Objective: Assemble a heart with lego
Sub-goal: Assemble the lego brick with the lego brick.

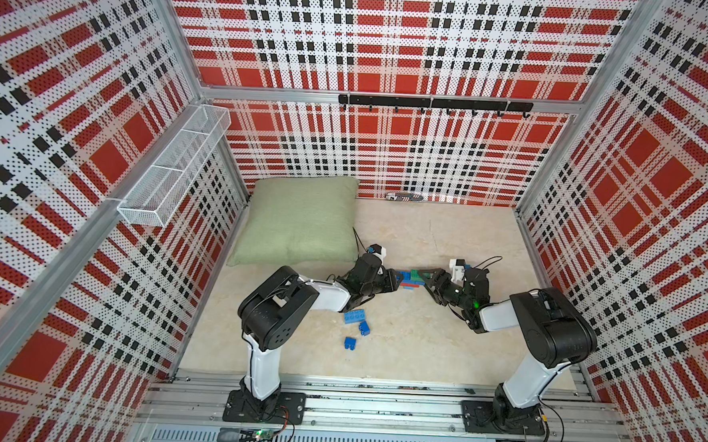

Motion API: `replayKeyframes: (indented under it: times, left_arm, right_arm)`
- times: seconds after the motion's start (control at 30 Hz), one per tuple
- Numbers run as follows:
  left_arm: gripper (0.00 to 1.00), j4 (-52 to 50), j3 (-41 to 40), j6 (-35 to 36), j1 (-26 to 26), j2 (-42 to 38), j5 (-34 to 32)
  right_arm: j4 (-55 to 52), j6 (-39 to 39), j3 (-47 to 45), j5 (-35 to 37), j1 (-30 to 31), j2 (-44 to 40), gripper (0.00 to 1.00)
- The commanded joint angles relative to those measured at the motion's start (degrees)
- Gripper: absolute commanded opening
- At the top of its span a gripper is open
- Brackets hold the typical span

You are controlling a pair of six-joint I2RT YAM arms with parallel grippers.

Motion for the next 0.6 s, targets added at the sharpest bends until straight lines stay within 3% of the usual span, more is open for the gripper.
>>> replayKeyframes:
  times: [0.0,0.57]
  left_arm:
    - [0.37,1.1,-1.0,-0.3,-0.4,0.5,0.4]
    - [0.36,1.2,-1.7,-0.6,1.1,-0.3,0.0]
  right_arm:
    - [-7.3,-2.0,-0.3,3.0,0.9,-0.2,0.67]
    - [-14.1,-8.6,0.4,4.9,0.8,1.0,0.62]
